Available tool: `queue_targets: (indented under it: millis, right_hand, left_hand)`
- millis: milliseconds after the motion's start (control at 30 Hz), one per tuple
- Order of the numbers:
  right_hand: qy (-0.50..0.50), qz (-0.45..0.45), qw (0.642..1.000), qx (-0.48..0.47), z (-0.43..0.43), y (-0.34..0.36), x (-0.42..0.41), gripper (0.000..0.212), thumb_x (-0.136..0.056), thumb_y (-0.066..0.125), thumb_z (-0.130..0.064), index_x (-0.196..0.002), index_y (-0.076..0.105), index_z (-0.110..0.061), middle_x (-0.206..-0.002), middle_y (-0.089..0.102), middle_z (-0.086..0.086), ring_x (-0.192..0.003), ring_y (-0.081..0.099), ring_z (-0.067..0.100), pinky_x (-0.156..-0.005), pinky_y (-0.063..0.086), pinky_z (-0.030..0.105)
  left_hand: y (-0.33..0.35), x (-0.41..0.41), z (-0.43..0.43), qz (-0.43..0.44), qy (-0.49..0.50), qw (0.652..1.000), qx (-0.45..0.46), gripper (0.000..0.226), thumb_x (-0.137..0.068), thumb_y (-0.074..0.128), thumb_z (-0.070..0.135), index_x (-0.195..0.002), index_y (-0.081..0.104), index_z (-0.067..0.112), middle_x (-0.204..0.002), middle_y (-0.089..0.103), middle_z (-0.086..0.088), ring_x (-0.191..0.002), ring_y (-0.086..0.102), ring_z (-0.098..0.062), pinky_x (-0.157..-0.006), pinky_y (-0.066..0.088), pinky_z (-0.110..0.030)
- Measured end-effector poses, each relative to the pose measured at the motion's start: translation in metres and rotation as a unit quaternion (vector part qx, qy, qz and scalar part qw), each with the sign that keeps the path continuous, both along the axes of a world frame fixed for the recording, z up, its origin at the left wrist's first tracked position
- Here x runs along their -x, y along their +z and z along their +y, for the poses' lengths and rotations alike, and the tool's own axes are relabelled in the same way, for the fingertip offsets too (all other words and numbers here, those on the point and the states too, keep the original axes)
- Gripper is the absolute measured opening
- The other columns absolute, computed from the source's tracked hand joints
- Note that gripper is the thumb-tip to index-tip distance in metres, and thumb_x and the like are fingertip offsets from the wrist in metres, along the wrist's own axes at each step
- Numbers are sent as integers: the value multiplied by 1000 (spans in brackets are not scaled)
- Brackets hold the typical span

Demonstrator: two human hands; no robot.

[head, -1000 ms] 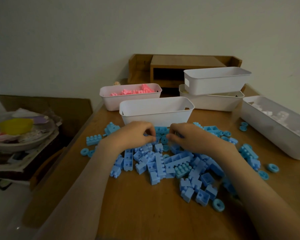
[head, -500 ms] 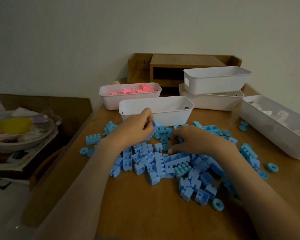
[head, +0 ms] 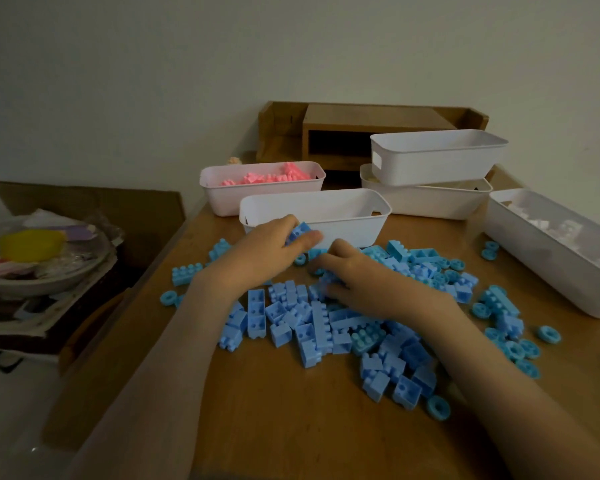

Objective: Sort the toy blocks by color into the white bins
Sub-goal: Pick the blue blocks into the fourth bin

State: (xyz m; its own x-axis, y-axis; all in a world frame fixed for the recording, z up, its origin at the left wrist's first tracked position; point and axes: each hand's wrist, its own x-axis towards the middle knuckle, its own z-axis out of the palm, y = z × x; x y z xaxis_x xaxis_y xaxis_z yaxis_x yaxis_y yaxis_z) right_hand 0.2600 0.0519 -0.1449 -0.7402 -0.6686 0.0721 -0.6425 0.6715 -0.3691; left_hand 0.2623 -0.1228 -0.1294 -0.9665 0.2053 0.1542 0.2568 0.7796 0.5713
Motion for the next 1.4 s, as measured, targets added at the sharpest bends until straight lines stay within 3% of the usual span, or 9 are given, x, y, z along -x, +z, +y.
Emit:
queue_targets:
  millis: [167, 300, 433, 567, 833, 967, 1100, 1267, 1400]
  right_hand:
    - [-4, -33, 999, -36, -1, -3, 3, 26, -96, 45, -16, -120, 55, -14, -118, 49, 4, -100, 46, 16, -81, 31, 19]
    - [7, -36, 999, -28, 0, -1, 3, 24, -96, 48, -21, -118, 57, -17, -114, 53, 2, -94, 46, 12, -77, 29, 17]
    - [29, -44, 998, -19, 2, -1, 3, 31, -98, 45, -18, -126, 54, -27, -105, 48, -3, -93, 45, 11, -82, 30, 17]
    - [27, -43, 998, -23, 3, 0, 3, 29, -97, 48, -22, -124, 56, -29, -103, 47, -5, -91, 45, 9, -80, 30, 17]
    - [-11, -8, 1000, 20, 6, 1, 8, 19, -92, 56, -30, -105, 56, -16, -93, 51, -3, -83, 47, 13, -63, 34, 14]
    - [-64, 21, 992, 103, 4, 8, 6, 17, -90, 58, -26, -102, 55, -14, -93, 50, -3, -82, 47, 13, -62, 37, 12]
    - [-138, 87, 968, 190, 7, 13, 9, 17, -92, 56, -21, -104, 55, -10, -94, 50, 0, -82, 46, 13, -62, 36, 3]
    - [-205, 129, 942, 233, 14, 9, 19, 18, -92, 55, -21, -105, 55, -9, -100, 51, 3, -81, 45, 11, -60, 35, 9]
    - [-221, 114, 940, 233, 15, 4, 26, 22, -92, 56, -20, -111, 56, -8, -108, 54, 8, -83, 45, 11, -63, 33, 7]
  left_hand:
    - [-5, 6, -3, 67, 5, 993, 97, 31, -94, 47, 45, -106, 46, 17, -90, 39, 7, -85, 45, -14, -66, 33, -28]
    - [-3, 3, -3, 154, 17, 985, 72, 28, -94, 47, 44, -109, 48, 21, -98, 46, 5, -90, 51, -14, -71, 44, -31]
    - [-1, 4, -2, 179, 9, 983, 26, 41, -96, 49, 33, -134, 43, 21, -124, 49, -3, -114, 46, -17, -86, 35, -22]
    - [-1, 3, 5, 167, 50, 984, -23, 50, -96, 50, 20, -141, 28, 16, -140, 39, -9, -125, 41, -20, -90, 29, -17]
    - [-6, 7, 3, 174, 73, 982, 28, 60, -97, 46, 4, -146, 17, 22, -145, 34, -8, -111, 43, -7, -83, 34, -19]
    - [-11, 15, -2, 186, 78, 972, 119, 64, -97, 43, 2, -149, 16, 30, -142, 34, -5, -113, 53, -21, -67, 37, -25]
    - [-10, 10, 0, 180, 88, 974, 107, 69, -100, 42, 17, -149, -3, 33, -138, 40, -9, -81, 59, -26, -59, 50, -38]
    - [-8, 9, 0, 163, 97, 976, 105, 56, -99, 43, 29, -145, 12, 27, -136, 49, -5, -68, 54, -19, -54, 41, -31]
    - [-8, 9, -1, 158, 55, 982, 92, 50, -96, 48, 34, -138, 22, 24, -135, 49, 3, -79, 63, -23, -61, 46, -31]
